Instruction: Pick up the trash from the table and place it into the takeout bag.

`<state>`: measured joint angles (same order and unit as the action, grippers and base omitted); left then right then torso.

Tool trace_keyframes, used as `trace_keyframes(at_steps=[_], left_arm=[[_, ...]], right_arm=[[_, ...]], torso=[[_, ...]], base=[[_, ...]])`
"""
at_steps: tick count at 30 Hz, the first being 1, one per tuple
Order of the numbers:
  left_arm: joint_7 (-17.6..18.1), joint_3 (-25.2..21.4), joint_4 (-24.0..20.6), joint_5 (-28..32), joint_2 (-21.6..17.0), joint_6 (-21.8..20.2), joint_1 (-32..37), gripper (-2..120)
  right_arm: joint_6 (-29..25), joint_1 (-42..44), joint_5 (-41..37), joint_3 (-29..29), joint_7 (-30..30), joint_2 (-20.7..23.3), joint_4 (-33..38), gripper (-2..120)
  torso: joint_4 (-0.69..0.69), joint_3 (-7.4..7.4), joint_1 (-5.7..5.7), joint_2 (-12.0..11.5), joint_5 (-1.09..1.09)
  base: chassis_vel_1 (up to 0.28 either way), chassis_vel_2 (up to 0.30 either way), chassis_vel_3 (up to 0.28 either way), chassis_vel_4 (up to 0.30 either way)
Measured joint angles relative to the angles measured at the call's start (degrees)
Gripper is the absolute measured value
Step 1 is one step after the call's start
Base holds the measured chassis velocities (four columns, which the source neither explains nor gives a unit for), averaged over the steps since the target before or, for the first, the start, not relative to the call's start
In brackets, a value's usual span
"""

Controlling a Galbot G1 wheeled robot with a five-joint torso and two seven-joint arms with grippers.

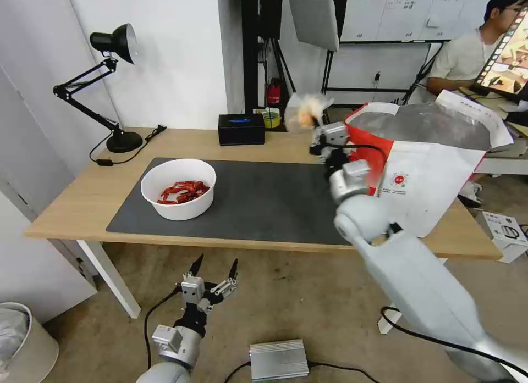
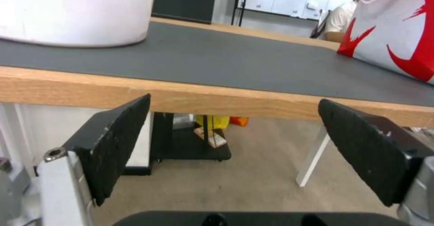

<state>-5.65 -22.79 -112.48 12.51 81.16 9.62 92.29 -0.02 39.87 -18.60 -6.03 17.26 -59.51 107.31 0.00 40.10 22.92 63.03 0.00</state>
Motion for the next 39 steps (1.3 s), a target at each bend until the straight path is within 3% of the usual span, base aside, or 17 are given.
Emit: trace_keyframes(at_steps=[2, 10, 19, 23, 25, 30, 32, 34, 36, 39], left_arm=[[-0.3, 0.5, 0.7, -1.1, 0.9, 0.6, 0.3, 100], [-0.7, 0.9, 0.6, -1.7, 1.5, 0.8, 0.7, 100], [-0.9, 0.9, -0.6, -1.9, 1.1, 1.0, 1.6, 100], [-0.9, 0.7, -0.9, -1.8, 0.7, 1.0, 1.7, 100], [-0.9, 0.6, -0.9, -1.7, 0.4, 1.0, 1.7, 100], [-1.0, 0.8, -0.9, -1.6, 0.5, 1.0, 1.6, 100], [-1.0, 1.0, -1.0, -1.6, 0.6, 1.1, 1.5, 100], [-1.0, 1.0, -1.1, -1.6, 0.6, 1.1, 1.6, 100], [-1.0, 0.9, -1.4, -1.6, 0.6, 1.1, 1.6, 100], [-1.0, 0.8, -1.5, -1.5, 0.6, 1.1, 1.6, 100]], right_arm=[[-2.0, 5.8, -0.8, -6.6, -0.7, 2.4, 5.2, 1], [-1.9, 7.8, -3.6, -12.4, 2.0, 4.5, 7.9, 1], [5.5, 6.1, -15.5, -22.2, 6.4, 8.6, 6.8, 1], [8.0, 5.4, -18.7, -23.5, 7.5, 9.9, 5.7, 1], [12.7, 4.5, -23.5, -24.2, 9.6, 10.7, 5.2, 1], [17.8, 3.2, -29.2, -24.2, 11.1, 11.3, 4.5, 1], [22.7, 1.4, -35.2, -23.7, 13.3, 11.4, 4.1, 1], [23.6, 1.0, -36.2, -23.5, 13.8, 11.4, 3.9, 1], [28.6, -1.6, -41.8, -22.5, 16.4, 11.7, 2.5, 1], [30.4, -2.8, -44.1, -22.0, 17.7, 12.0, 1.8, 1]], torso=[[0.01, 0.0, 0.0, 0.0, 0.01], [-0.01, 0.0, 0.0, 0.0, 0.01], [-0.01, 0.01, 0.0, 0.0, 0.01], [0.0, 0.01, 0.0, 0.0, 0.01], [0.0, 0.0, 0.0, 0.0, 0.0], [0.0, 0.01, 0.0, 0.0, 0.01], [0.0, 0.01, 0.0, 0.0, 0.0], [-0.01, 0.01, 0.0, 0.0, 0.0], [-0.01, 0.01, 0.0, 0.0, 0.0], [-0.01, 0.01, 0.0, 0.0, 0.0]], base=[[0.0, 0.0, 0.0, 0.0], [0.0, 0.0, 0.0, 0.0], [0.0, 0.0, 0.0, 0.0], [0.0, 0.0, 0.0, 0.0], [0.0, 0.0, 0.0, 0.0], [0.0, 0.0, 0.0, 0.0], [0.0, 0.0, 0.0, 0.0], [0.0, 0.0, 0.0, 0.0], [0.0, 0.0, 0.0, 0.0], [0.0, 0.0, 0.0, 0.0]])
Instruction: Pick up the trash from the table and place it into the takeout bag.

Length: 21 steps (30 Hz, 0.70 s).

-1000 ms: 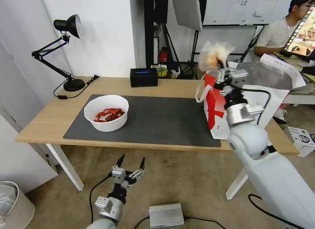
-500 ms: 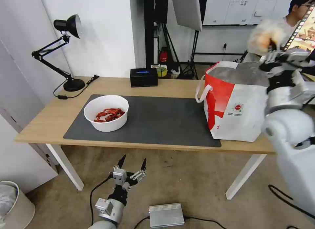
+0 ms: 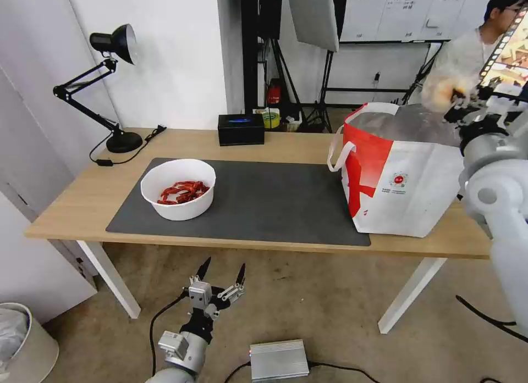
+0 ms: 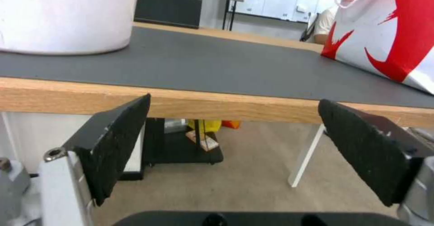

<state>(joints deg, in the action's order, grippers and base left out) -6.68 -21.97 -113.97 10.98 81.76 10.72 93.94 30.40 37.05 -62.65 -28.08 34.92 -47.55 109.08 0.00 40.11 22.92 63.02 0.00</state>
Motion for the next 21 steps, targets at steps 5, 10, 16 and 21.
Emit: trace_keyframes(at_steps=[5, 10, 16, 21], left_arm=[[0.0, -0.1, -0.6, 0.0, -0.1, 0.2, 0.3, 100], [-0.1, -0.1, -0.8, 0.1, -0.2, 0.2, 0.4, 100], [-0.1, -0.2, -0.8, 0.2, -0.6, 0.2, 0.4, 100], [-0.1, 0.0, -0.7, 0.2, -0.7, 0.2, 0.2, 100]], right_arm=[[5.8, -3.9, -7.4, 1.8, 4.6, 1.0, -3.5, 7], [7.6, -5.0, -9.8, 2.7, 5.8, 1.6, -5.1, 19], [7.7, -5.4, -10.1, 3.2, 6.0, 1.3, -5.7, 41], [7.5, -5.2, -10.1, 3.2, 6.2, 0.7, -5.3, 59]], torso=[[0.0, 0.0, 0.0, 0.0, 0.0], [0.0, 0.0, 0.0, 0.0, 0.0], [0.0, 0.0, 0.0, 0.0, 0.0], [0.0, 0.0, 0.0, 0.0, 0.0]], base=[[0.0, 0.0, 0.0, 0.0], [0.0, 0.0, 0.0, 0.0], [0.0, 0.0, 0.0, 0.0], [0.0, 0.0, 0.0, 0.0]])
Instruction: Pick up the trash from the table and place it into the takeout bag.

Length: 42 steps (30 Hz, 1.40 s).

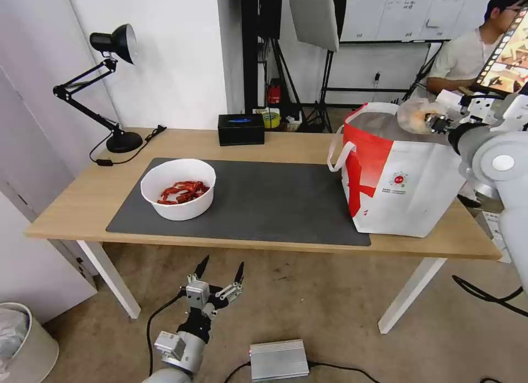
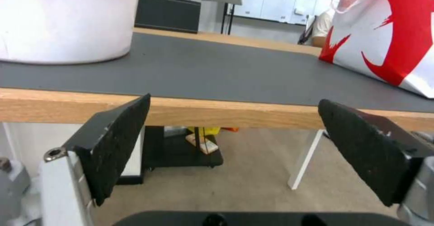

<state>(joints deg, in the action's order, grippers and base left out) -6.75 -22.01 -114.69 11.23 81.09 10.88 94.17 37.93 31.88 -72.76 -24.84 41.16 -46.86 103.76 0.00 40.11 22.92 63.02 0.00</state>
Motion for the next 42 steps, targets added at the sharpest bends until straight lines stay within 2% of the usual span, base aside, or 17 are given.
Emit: trace_keyframes(at_steps=[1, 3, 4, 7, 8, 10, 14, 18, 20, 21, 23, 28, 31, 32, 38, 39, 42], left_arm=[[0.0, 0.0, 0.0, 0.0, 0.0, 0.0, 0.0, 100], [0.0, 0.1, 0.3, 0.0, 0.0, 0.0, -0.1, 100], [0.0, 0.1, 0.3, 0.0, 0.0, 0.0, -0.1, 100], [0.0, 0.1, 0.4, 0.1, -0.1, 0.0, -0.3, 100], [0.0, 0.1, 0.4, 0.1, -0.1, 0.0, -0.3, 100], [0.0, 0.2, 0.5, 0.1, -0.1, 0.0, -0.4, 100], [0.0, 0.2, 0.5, 0.1, -0.1, 0.0, -0.4, 100], [0.0, 0.1, 0.5, 0.1, 0.0, 0.0, -0.3, 100], [0.0, 0.1, 0.5, 0.1, 0.0, 0.0, -0.3, 100], [0.0, 0.1, 0.5, 0.1, 0.0, 0.0, -0.3, 100], [-0.1, 0.1, 0.4, 0.3, 0.0, 0.0, -0.3, 100], [-0.1, 0.2, 0.0, 0.9, 0.0, 0.0, -0.3, 100], [-0.1, 0.1, -0.2, 1.1, -0.1, 0.0, -0.2, 100], [-0.1, 0.1, -0.2, 1.1, -0.1, 0.0, -0.2, 100], [-0.1, -0.3, -0.5, 1.1, -0.2, 0.0, -0.2, 100], [-0.1, -0.3, -0.5, 1.1, -0.2, 0.0, -0.2, 100], [0.0, -0.6, -0.8, 1.2, -0.2, -0.1, -0.2, 100]], right_arm=[[0.0, 0.0, 0.0, 0.0, 0.0, 0.0, 0.0, 59], [-0.1, 0.2, 0.0, 0.0, 0.4, -0.4, 0.1, 71], [-0.1, 0.2, 0.0, 0.0, 0.4, -0.4, 0.1, 71], [-0.3, 0.3, 0.0, 0.0, 0.4, -0.5, 0.3, 84], [-0.3, 0.3, 0.0, 0.0, 0.4, -0.5, 0.3, 84], [-0.4, 0.3, 0.1, 0.1, 0.4, -0.7, 0.4, 94], [-0.5, 0.3, 0.2, 0.1, 0.4, -0.7, 0.4, 99], [-3.6, 1.1, 1.7, 0.1, -1.6, -1.1, 1.0, 100], [-8.2, 2.7, 6.2, 0.4, -5.3, -1.6, 1.7, 100], [-8.2, 2.7, 6.2, 0.4, -5.3, -1.6, 1.7, 100], [-13.0, 4.6, 8.5, 0.3, -8.5, -1.8, 3.0, 100], [-18.1, 6.3, 11.0, 0.2, -12.0, -1.9, 4.1, 100], [-25.3, 9.9, 16.3, 0.3, -17.2, -2.4, 6.0, 100], [-25.3, 9.9, 16.3, 0.3, -17.2, -2.4, 6.0, 100], [-34.5, 15.7, 23.4, 0.2, -23.2, -3.7, 9.3, 100], [-34.5, 15.7, 23.4, 0.2, -23.2, -3.7, 9.3, 100], [-38.7, 20.0, 28.9, -0.2, -26.8, -4.5, 11.5, 100]], torso=[[0.0, 0.0, 0.0, 0.0, 0.0], [0.0, 0.0, 0.0, 0.0, 0.0], [0.0, 0.0, 0.0, 0.0, 0.0], [0.0, 0.0, 0.0, 0.0, 0.0], [0.0, 0.0, 0.0, 0.0, 0.0], [0.0, 0.0, 0.0, 0.0, 0.0], [0.0, 0.0, 0.0, 0.0, 0.0], [0.0, 0.0, 0.0, 0.0, 0.0], [0.0, 0.0, 0.0, 0.0, 0.0], [0.0, 0.0, 0.0, 0.0, 0.0], [0.0, 0.0, 0.0, 0.0, 0.0], [0.0, 0.0, 0.0, 0.0, -0.01], [0.0, 0.0, 0.0, 0.0, 0.0], [0.0, 0.0, 0.0, 0.0, 0.0], [0.0, 0.0, 0.0, 0.0, 0.0], [0.0, 0.0, 0.0, 0.0, 0.0], [0.0, -0.01, 0.0, 0.0, -0.01]], base=[[0.0, 0.0, 0.0, 0.0], [0.0, 0.0, 0.0, 0.0], [0.0, 0.0, 0.0, 0.0], [0.0, 0.0, 0.0, 0.0], [0.0, 0.0, 0.0, 0.0], [0.0, 0.0, 0.0, 0.0], [0.0, 0.0, 0.0, 0.0], [0.0, 0.0, 0.0, 0.0], [0.0, 0.0, 0.0, 0.0], [0.0, 0.0, 0.0, 0.0], [0.0, 0.0, 0.0, 0.0], [0.0, 0.0, 0.0, 0.0], [0.0, 0.0, 0.0, 0.0], [0.0, 0.0, 0.0, 0.0], [0.0, 0.0, 0.0, 0.0], [0.0, 0.0, 0.0, 0.0], [0.0, 0.0, 0.0, 0.0]])
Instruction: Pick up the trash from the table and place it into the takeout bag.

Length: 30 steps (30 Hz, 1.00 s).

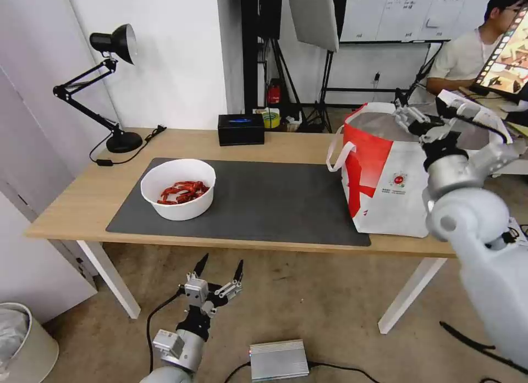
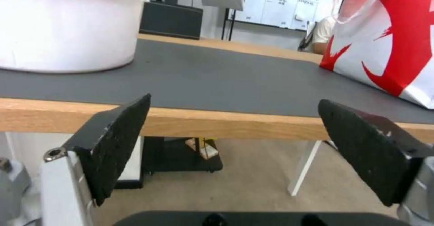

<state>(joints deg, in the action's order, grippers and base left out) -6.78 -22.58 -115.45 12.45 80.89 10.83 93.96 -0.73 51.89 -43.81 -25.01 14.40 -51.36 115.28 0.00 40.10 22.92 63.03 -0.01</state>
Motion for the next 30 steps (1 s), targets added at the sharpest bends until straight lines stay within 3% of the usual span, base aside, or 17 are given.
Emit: trace_keyframes(at_steps=[11, 14, 30], left_arm=[[0.1, -0.6, -0.7, 0.3, -0.2, -0.1, -0.2, 100], [0.2, -1.0, -1.0, 0.8, -0.4, -0.1, -0.5, 100], [0.4, -2.8, -0.6, 2.7, -2.1, -0.3, -2.3, 100]], right_arm=[[-4.9, 9.6, 7.9, -0.2, -2.7, -4.1, 4.0, 100], [-6.6, 13.0, 11.9, 0.2, -2.8, -7.0, 5.0, 100], [-12.3, 22.6, 23.2, -0.2, -4.7, -15.0, 1.5, 100]], torso=[[0.0, 0.0, 0.0, 0.0, 0.01], [0.0, 0.0, 0.0, 0.0, 0.0], [0.0, 0.0, 0.0, 0.0, 0.0]], base=[[0.0, 0.0, 0.0, 0.0], [0.0, 0.0, 0.0, 0.0], [0.0, 0.0, 0.0, 0.0]])
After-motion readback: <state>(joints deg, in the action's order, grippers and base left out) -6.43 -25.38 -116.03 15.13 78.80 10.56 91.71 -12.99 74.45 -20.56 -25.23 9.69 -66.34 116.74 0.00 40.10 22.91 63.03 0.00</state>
